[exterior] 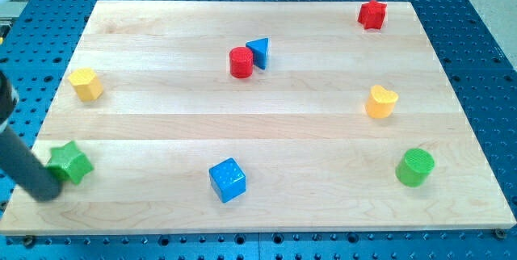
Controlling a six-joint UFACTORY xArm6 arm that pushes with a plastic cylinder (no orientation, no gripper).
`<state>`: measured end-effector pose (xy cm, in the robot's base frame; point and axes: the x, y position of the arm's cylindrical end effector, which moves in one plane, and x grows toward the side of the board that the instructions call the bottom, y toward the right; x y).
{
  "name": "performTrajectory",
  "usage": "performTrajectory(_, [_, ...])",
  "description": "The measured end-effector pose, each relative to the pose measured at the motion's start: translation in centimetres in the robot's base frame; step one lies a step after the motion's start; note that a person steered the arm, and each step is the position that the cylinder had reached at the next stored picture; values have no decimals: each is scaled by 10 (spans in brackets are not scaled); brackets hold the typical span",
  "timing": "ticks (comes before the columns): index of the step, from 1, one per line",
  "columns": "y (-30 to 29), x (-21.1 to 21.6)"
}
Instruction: Move the green star top right to the yellow hexagon
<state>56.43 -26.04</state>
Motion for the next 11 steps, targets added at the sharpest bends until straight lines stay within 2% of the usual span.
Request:
performTrajectory(1, [44, -45])
performTrajectory(3, [71, -26])
performTrajectory(5, [97, -118])
performTrajectory(6, [90, -88])
performTrajectory(8, [142, -107])
performTrajectory(9, [138, -156])
performTrajectory(10, [138, -154])
performTrajectory(11, [127, -185])
